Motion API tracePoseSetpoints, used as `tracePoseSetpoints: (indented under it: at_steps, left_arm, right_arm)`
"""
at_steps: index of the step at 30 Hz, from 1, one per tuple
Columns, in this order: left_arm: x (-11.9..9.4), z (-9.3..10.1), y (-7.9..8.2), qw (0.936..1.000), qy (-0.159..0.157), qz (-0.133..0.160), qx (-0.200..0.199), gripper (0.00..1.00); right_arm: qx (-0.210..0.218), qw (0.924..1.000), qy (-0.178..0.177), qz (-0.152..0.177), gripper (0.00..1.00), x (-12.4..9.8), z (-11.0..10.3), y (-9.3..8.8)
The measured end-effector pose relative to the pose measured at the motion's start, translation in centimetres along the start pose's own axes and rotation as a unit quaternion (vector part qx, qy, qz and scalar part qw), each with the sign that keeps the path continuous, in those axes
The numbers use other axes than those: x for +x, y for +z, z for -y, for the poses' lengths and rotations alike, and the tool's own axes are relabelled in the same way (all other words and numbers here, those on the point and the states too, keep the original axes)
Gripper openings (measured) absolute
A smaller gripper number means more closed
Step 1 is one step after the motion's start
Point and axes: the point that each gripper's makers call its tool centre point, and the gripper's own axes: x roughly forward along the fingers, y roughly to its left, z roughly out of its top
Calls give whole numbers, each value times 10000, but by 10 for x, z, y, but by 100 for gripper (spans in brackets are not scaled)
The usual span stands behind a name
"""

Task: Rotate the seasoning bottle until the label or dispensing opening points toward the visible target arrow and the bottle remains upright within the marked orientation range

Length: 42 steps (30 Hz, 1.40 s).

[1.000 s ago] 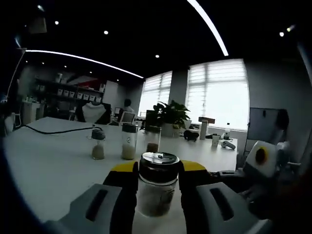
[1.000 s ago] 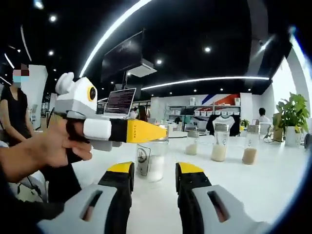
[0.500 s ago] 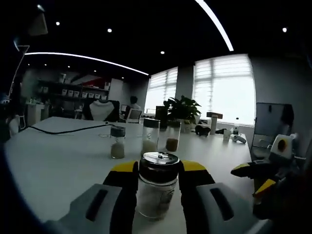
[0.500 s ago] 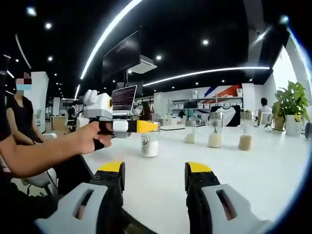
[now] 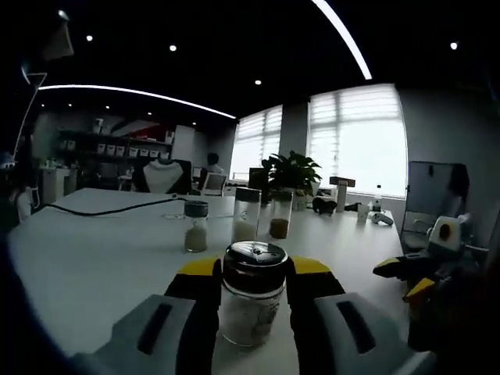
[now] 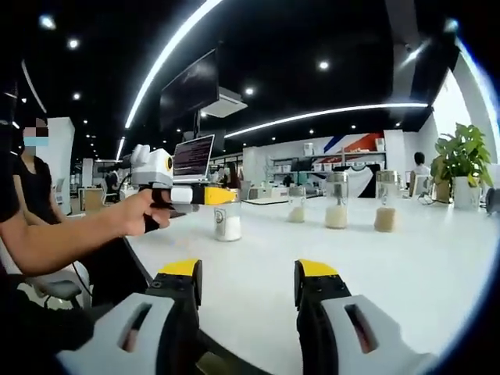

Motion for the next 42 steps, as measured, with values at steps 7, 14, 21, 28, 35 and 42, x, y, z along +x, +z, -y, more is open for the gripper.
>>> tracePoseSetpoints:
  at_steps: [7,14,21,28,35,42]
  left_arm:
    - [2,-3,-1,9999,88,56,3,34]
    - [3,-5,-1,9999,49,56,-87,34]
    - [-1,-4,-1,9999,-11,62,-144,34]
    - [0,-6,-2,9996,-52,154,-240,35]
    - [4,-7,-1,9996,-98,158,-232,35]
    - [7,-9,0,9994,-132,215,-230,35]
  right_arm:
    - [0,10000,-37,55,46,-1,9,9]
    - [-49,10000,-35,-8,46,-1,13,10]
    - [-4,10000,-33,45,45,1,14,14]
    - [116,9999,22,55,44,5,13,13]
    - [216,9997,9,76,43,5,14,12]
    - [282,9996,18,49,42,4,13,9]
